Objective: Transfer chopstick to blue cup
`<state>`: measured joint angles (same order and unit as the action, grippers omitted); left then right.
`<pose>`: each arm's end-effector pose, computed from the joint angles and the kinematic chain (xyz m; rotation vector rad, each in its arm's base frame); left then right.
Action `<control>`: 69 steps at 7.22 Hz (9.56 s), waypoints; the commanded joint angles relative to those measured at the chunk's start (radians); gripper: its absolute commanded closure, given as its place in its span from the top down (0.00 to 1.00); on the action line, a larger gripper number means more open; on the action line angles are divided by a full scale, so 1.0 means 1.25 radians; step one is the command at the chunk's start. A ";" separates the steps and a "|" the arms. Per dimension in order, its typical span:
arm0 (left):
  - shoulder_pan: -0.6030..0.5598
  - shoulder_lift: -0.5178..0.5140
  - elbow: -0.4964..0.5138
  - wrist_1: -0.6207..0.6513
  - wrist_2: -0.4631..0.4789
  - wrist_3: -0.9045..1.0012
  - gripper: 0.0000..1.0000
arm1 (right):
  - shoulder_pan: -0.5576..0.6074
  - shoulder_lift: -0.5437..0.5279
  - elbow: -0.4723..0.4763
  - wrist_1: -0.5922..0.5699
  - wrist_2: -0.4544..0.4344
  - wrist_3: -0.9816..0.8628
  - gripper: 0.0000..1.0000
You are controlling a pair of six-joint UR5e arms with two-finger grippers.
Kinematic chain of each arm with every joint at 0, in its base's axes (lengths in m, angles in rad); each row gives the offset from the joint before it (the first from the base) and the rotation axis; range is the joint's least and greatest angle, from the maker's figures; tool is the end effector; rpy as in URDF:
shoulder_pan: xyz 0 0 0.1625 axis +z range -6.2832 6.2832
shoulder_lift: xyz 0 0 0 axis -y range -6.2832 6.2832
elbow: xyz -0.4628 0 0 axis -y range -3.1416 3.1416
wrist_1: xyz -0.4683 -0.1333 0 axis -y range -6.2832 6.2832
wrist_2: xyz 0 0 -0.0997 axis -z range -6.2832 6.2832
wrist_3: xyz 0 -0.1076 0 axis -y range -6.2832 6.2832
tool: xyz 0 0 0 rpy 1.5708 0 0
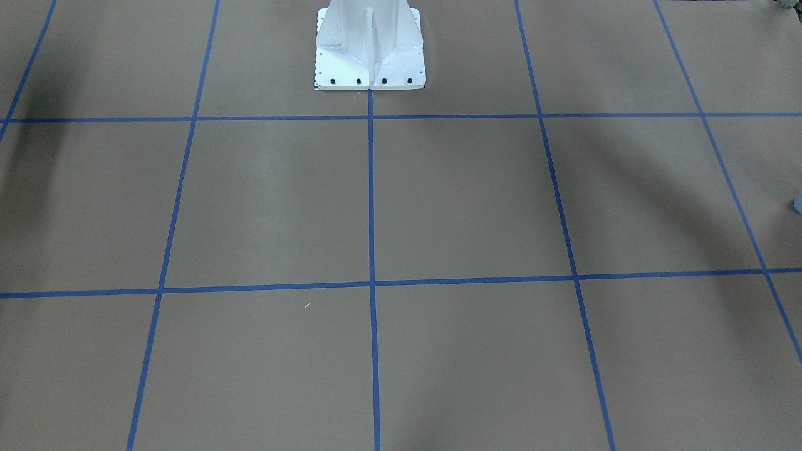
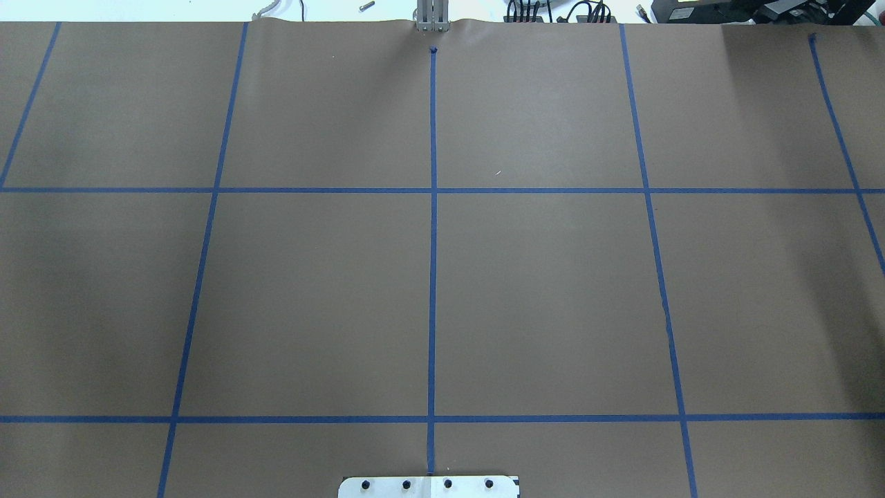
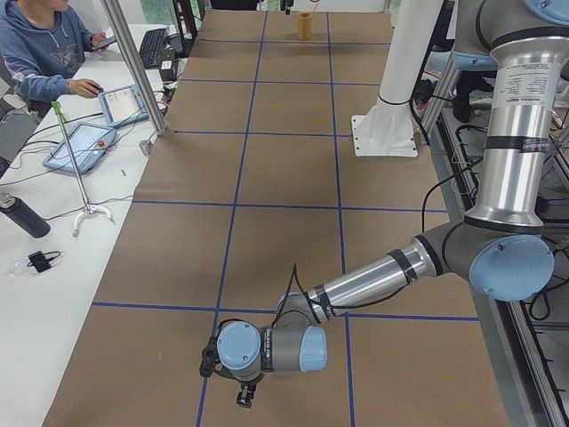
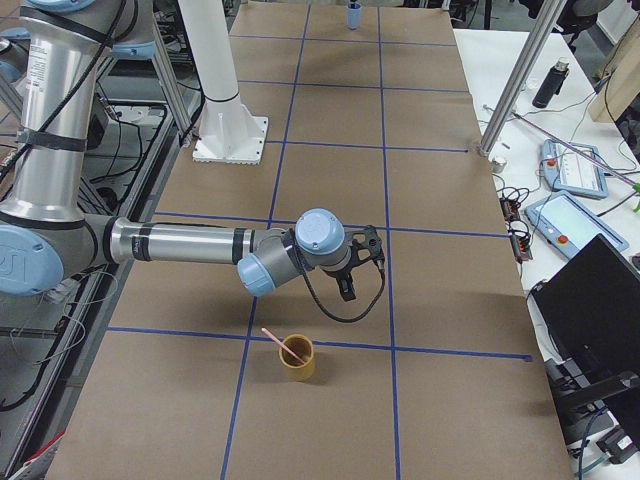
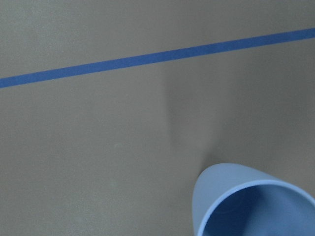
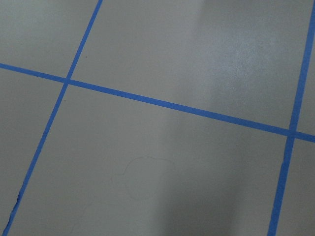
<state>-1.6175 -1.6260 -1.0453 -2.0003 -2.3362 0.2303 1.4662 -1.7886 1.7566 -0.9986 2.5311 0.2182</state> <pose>-0.0839 -0.5361 0.9184 0.0673 0.7642 0.1589 -0.0058 -0.4873 0.6310 0.3401 -1.0019 -0.1564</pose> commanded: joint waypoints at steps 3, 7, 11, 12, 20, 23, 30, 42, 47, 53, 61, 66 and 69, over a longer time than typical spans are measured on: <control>0.002 -0.010 -0.092 0.079 -0.103 -0.025 0.00 | -0.007 0.002 0.002 0.001 0.000 0.010 1.00; 0.003 -0.077 -0.387 0.419 -0.233 -0.083 0.00 | -0.013 0.005 0.006 0.001 -0.001 0.017 1.00; 0.286 -0.263 -0.586 0.412 -0.163 -0.666 0.00 | -0.022 0.021 0.005 0.000 -0.002 0.017 1.00; 0.381 -0.343 -0.585 0.412 -0.092 -0.818 0.00 | -0.025 0.027 0.004 0.000 -0.005 0.017 1.00; 0.753 -0.735 -0.235 0.312 0.295 -1.145 0.00 | -0.041 0.054 0.006 0.001 -0.002 0.086 1.00; 0.774 -0.724 -0.235 0.295 0.297 -1.146 0.21 | -0.043 0.054 0.007 0.002 -0.002 0.086 1.00; 0.693 -0.489 -0.565 0.258 0.277 -1.141 0.98 | -0.043 0.055 0.015 -0.001 -0.009 0.094 1.00; 0.525 -0.261 -0.657 0.250 0.163 -0.928 0.98 | 0.151 -0.161 0.161 -0.411 -0.118 -0.121 0.89; 0.526 -0.261 -0.656 0.249 0.164 -0.929 0.98 | 0.150 -0.167 0.113 -0.404 -0.115 -0.133 0.85; 0.525 -0.261 -0.658 0.250 0.164 -0.930 0.98 | 0.150 -0.215 0.110 -0.405 -0.115 -0.161 0.60; 0.526 -0.260 -0.650 0.249 0.168 -0.930 0.98 | 0.168 -0.204 0.123 -0.404 -0.115 -0.162 0.10; 0.528 -0.260 -0.644 0.249 0.168 -0.929 0.98 | 0.246 -0.182 0.157 -0.412 -0.114 -0.171 0.00; 0.528 -0.261 -0.642 0.248 0.169 -0.930 0.98 | 0.266 -0.185 0.227 -0.489 -0.114 -0.172 0.00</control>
<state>-0.9573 -1.9525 -1.8490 -1.6902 -2.1248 -0.9325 1.7836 -2.0212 1.9930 -1.5483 2.3884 0.0043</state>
